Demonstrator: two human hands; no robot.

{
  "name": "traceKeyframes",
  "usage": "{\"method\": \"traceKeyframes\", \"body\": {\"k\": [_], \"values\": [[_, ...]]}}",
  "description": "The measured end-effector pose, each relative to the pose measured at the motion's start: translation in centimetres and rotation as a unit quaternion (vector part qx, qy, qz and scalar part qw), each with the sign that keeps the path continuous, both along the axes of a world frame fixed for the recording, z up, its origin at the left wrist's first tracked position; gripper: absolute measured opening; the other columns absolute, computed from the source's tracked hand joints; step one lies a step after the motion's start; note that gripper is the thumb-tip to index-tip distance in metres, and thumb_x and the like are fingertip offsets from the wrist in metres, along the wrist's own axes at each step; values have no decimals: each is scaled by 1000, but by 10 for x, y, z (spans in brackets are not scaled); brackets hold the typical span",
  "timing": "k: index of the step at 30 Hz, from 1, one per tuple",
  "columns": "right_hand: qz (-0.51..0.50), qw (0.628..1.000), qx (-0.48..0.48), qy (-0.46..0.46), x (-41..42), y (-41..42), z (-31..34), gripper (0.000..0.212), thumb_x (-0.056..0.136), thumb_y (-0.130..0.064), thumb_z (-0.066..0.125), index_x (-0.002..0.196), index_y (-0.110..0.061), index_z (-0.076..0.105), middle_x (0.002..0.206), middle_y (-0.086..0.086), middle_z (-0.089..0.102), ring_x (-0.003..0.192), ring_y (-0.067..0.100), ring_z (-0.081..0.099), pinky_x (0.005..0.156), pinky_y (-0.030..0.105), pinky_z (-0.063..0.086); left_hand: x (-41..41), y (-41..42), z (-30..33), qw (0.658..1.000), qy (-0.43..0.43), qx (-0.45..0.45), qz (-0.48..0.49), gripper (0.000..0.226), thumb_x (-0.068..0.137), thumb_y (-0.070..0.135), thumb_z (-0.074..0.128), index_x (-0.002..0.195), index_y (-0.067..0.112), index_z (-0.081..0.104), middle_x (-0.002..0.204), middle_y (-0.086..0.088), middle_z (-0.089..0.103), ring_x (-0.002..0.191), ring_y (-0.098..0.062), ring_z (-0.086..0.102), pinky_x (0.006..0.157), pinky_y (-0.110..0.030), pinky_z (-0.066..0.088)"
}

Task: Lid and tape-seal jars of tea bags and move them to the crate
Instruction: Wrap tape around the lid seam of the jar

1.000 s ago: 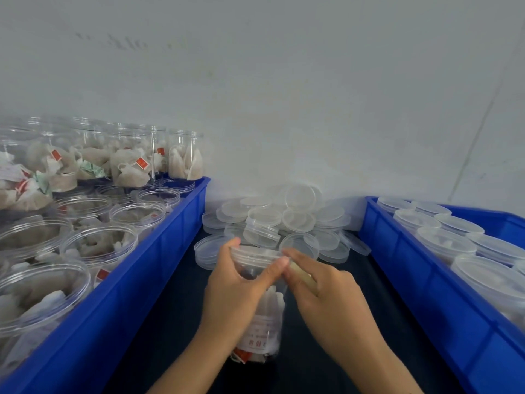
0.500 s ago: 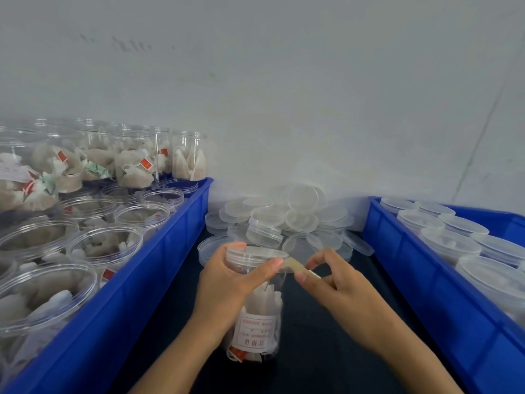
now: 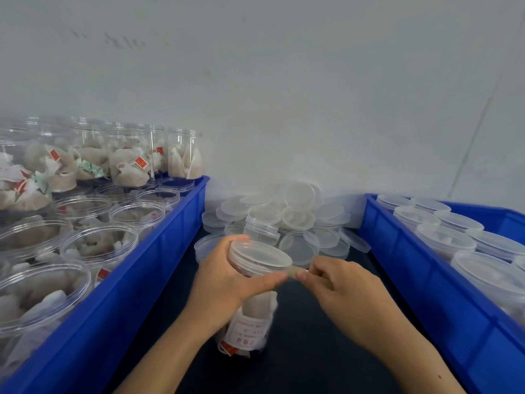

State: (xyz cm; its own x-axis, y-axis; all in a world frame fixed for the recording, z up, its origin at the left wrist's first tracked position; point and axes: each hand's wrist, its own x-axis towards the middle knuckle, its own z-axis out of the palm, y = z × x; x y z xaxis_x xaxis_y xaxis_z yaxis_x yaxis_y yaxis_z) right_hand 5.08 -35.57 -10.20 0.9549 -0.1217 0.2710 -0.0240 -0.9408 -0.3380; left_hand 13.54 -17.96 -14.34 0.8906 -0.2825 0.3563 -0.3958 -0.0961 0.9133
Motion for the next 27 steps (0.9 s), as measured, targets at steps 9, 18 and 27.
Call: {"method": "traceKeyframes", "body": {"k": [9,18,27], "values": [[33,999,1,0,3,-12,3,47,78,-72,27,104,-38,46,57,-6,48,53,5,42,56,23,30,9,1,-6,988,97,-77,-92,86,40,51,86,118,23,62,103,5,74,97,-11,70,83,-27,55],[46,998,46,18,6,-17,0,45,75,-74,31,93,-35,43,66,2,61,57,14,55,62,29,48,17,8,-13,950,179,-137,-218,106,35,55,94,125,11,59,111,-15,71,94,-24,70,74,-28,56],[91,996,-9,-17,3,-11,-1,37,89,-66,33,125,-72,37,63,-6,58,51,3,46,53,14,32,16,9,-16,934,206,-140,-256,108,41,56,92,128,7,49,111,-16,71,96,-26,70,76,-31,57]]}}
